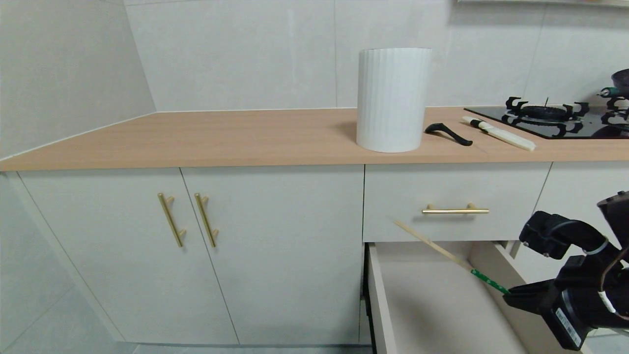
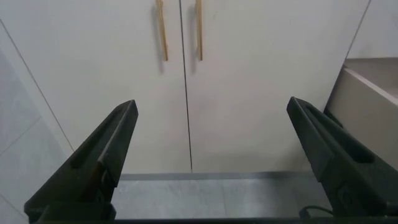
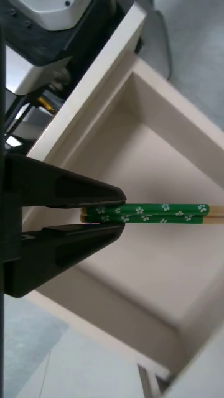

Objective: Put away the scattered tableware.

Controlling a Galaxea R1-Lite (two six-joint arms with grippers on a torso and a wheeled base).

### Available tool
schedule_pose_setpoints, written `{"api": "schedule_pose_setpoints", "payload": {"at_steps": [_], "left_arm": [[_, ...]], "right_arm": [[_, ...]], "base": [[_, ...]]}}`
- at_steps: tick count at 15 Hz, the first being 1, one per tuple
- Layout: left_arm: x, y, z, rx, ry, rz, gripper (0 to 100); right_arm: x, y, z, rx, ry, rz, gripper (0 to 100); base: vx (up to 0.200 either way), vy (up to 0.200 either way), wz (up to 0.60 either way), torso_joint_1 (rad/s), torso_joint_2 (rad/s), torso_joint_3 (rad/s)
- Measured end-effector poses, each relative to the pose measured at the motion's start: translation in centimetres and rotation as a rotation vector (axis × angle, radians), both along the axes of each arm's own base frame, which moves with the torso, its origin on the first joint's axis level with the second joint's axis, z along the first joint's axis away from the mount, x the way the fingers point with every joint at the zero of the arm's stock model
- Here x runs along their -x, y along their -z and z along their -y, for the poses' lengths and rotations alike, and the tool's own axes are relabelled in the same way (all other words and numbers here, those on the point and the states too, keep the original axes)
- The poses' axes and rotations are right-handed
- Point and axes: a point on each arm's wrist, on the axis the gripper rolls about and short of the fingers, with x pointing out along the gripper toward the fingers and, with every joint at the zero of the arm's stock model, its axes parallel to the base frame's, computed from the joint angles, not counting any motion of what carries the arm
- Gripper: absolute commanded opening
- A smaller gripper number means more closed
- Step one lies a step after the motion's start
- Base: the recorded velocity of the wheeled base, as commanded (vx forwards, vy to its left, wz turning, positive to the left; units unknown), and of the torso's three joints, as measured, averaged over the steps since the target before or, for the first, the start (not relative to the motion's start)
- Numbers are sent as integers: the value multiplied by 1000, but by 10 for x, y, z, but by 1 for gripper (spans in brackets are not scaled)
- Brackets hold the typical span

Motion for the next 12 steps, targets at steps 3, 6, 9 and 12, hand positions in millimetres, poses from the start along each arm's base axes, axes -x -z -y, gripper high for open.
{"api": "schedule_pose_setpoints", "payload": {"at_steps": [3, 6, 9, 12], "left_arm": [[0, 0, 0, 0, 0, 0, 100], [0, 0, 0, 0, 0, 0, 100], [0, 0, 0, 0, 0, 0, 100], [0, 0, 0, 0, 0, 0, 100]], "right_arm": [[-10, 12, -5, 23, -1, -55, 0], [-25, 28, -12, 29, 25, -111, 0], [-50, 55, -16, 92, 106, -145, 0], [-67, 75, -10, 118, 155, -204, 0]], "base": [[0, 0, 0, 0, 0, 0], [0, 0, 0, 0, 0, 0], [0, 0, 0, 0, 0, 0], [0, 0, 0, 0, 0, 0]]}}
